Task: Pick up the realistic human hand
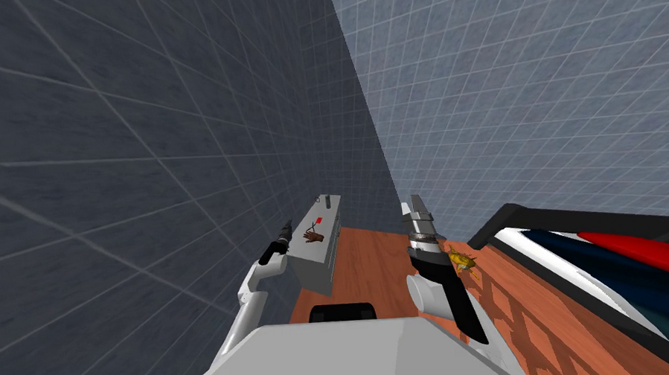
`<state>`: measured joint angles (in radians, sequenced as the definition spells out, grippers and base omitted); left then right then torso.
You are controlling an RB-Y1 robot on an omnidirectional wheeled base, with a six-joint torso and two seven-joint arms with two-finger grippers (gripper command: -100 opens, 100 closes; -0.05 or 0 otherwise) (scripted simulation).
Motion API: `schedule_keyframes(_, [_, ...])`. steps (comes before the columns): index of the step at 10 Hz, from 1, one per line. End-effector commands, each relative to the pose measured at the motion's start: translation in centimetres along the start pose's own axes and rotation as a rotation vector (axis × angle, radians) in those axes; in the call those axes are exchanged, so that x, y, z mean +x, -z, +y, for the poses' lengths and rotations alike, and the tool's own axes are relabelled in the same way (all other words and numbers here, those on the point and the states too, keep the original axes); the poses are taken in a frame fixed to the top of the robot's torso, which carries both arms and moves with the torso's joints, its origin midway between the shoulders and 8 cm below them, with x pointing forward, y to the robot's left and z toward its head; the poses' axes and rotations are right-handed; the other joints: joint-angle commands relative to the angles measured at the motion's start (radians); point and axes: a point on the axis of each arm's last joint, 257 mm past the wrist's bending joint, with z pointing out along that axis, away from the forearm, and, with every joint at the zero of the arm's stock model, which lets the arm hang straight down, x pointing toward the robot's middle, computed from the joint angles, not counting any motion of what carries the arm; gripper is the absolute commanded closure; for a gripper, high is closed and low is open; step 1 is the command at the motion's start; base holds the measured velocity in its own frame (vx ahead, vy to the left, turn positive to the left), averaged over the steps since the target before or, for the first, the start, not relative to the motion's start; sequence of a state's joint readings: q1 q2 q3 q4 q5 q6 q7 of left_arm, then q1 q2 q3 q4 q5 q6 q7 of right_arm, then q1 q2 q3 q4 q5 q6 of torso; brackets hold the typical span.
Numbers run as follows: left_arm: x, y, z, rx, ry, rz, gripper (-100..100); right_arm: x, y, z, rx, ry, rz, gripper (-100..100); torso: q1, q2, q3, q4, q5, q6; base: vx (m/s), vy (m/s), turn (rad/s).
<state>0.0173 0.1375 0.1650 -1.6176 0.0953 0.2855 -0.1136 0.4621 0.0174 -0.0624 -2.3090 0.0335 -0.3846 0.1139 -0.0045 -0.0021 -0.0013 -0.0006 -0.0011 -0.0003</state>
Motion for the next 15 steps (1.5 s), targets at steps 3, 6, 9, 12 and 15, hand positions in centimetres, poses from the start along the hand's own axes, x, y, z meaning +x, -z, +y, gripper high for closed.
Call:
schedule_keyframes(3, [0.2, -1.0, 3.3, -0.124, 0.028, 0.01, -100, 0.0, 0.0, 0.0, 0.0, 0.0, 0.0, 0, -0.001, 0.001, 0.0, 0.0, 0.0, 0.0, 0.021, -0.082, 0.033])
schedule_keyframes(6, [0.4, -1.1, 5.3, -0.197, 0.038, 0.016, -100, 0.0, 0.0, 0.0, 0.0, 0.0, 0.0, 0, 0.0, -0.001, 0.0, 0.0, 0.0, 0.0, 0.035, -0.063, 0.023])
schedule_keyframes(9, [0.5, -1.3, 7.9, -0.293, 0.057, 0.022, -100, 0.0, 0.0, 0.0, 0.0, 0.0, 0.0, 0, -0.001, 0.0, 0.0, 0.0, 0.0, 0.0, 0.024, -0.08, 0.033])
schedule_keyframes(12, [0.6, -1.1, 10.2, -0.379, 0.072, 0.027, -100, 0.0, 0.0, 0.0, 0.0, 0.0, 0.0, 0, 0.0, 0.0, 0.0, 0.0, 0.0, 0.0, 0.031, -0.061, 0.024])
schedule_keyframes(15, [0.6, -0.5, 13.2, -0.486, 0.091, 0.031, -100, 0.0, 0.0, 0.0, 0.0, 0.0, 0.0, 0, 0.001, 0.0, 0.0, 0.0, 0.0, 0.0, 0.033, -0.063, 0.018])
